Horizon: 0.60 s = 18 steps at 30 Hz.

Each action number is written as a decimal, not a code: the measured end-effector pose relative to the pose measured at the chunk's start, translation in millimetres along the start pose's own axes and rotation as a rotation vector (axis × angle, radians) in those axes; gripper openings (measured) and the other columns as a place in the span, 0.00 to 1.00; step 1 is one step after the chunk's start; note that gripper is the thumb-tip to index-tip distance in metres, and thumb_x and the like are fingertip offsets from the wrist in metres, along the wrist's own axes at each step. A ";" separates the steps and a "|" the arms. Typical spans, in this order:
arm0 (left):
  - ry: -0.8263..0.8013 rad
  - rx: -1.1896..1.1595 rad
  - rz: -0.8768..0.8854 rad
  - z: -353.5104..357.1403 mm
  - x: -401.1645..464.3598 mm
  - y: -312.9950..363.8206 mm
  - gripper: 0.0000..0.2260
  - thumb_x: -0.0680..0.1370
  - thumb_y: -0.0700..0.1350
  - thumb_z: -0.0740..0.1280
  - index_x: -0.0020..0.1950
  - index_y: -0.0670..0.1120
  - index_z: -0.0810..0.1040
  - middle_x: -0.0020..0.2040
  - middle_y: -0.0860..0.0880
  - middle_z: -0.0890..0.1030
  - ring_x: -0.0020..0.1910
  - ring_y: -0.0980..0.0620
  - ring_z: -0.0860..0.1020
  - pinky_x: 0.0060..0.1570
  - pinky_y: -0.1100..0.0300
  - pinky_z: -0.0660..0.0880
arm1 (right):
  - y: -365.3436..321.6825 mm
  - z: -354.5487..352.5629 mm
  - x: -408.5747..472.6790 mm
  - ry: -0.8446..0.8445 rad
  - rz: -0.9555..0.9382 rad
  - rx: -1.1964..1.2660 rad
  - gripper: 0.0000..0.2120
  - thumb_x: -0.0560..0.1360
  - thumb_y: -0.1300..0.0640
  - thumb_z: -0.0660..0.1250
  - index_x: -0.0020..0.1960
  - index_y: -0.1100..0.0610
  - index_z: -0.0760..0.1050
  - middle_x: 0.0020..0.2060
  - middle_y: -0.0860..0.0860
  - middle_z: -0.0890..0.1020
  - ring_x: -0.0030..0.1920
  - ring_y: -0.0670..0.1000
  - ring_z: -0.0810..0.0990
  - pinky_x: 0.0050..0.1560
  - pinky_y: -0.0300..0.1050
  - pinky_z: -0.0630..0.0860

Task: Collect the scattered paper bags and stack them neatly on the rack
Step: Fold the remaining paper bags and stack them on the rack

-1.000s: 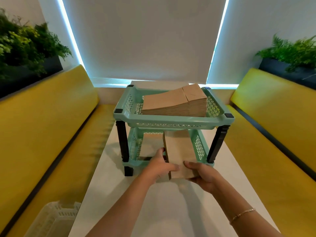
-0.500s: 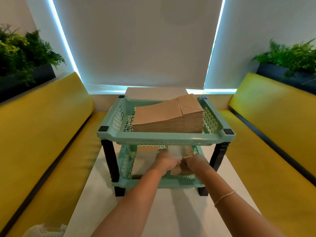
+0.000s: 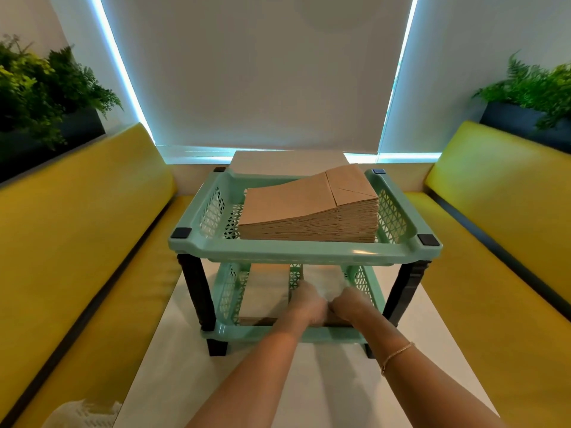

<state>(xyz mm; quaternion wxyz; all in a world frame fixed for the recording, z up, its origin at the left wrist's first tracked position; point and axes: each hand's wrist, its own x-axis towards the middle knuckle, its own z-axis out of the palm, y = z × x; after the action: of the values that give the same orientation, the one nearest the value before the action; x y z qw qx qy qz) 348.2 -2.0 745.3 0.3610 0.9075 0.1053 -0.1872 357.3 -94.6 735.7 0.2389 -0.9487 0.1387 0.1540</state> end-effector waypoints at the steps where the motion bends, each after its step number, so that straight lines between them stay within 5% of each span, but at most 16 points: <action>1: 0.007 -0.004 -0.005 1.7 0.7 -0.8 0.22 0.77 0.39 0.61 0.70 0.36 0.62 0.65 0.39 0.73 0.63 0.42 0.74 0.57 0.56 0.71 | 0.0 0.4 1.2 0.002 -0.019 -0.034 0.16 0.80 0.56 0.55 0.63 0.63 0.72 0.62 0.57 0.76 0.63 0.55 0.74 0.60 0.42 0.70; 9: 0.049 0.057 -0.032 8.2 -4.1 2.3 0.33 0.80 0.40 0.59 0.77 0.40 0.41 0.71 0.41 0.67 0.69 0.45 0.67 0.65 0.56 0.64 | 4.4 12.9 6.1 0.030 -0.044 -0.111 0.12 0.76 0.58 0.61 0.55 0.60 0.78 0.55 0.56 0.81 0.55 0.55 0.79 0.44 0.39 0.67; 13: 0.171 0.023 0.021 7.5 -16.5 3.0 0.25 0.79 0.36 0.59 0.74 0.40 0.55 0.67 0.41 0.70 0.64 0.44 0.71 0.61 0.56 0.69 | 2.2 7.5 -9.0 0.106 -0.041 -0.008 0.12 0.76 0.57 0.63 0.55 0.64 0.77 0.54 0.57 0.81 0.54 0.56 0.80 0.42 0.40 0.69; 18: 0.204 0.041 0.070 -4.1 -47.9 -13.4 0.19 0.78 0.33 0.57 0.69 0.42 0.66 0.65 0.41 0.73 0.63 0.43 0.72 0.61 0.55 0.71 | -2.4 -9.6 -53.7 0.183 -0.043 0.094 0.22 0.77 0.55 0.64 0.65 0.66 0.65 0.61 0.60 0.75 0.62 0.58 0.75 0.58 0.45 0.71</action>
<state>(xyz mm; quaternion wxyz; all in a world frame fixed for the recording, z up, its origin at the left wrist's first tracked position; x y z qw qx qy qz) 301.4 7.8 759.8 0.3359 0.9322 0.1060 -0.0832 311.2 -87.2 763.9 0.2727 -0.9492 0.1468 0.0551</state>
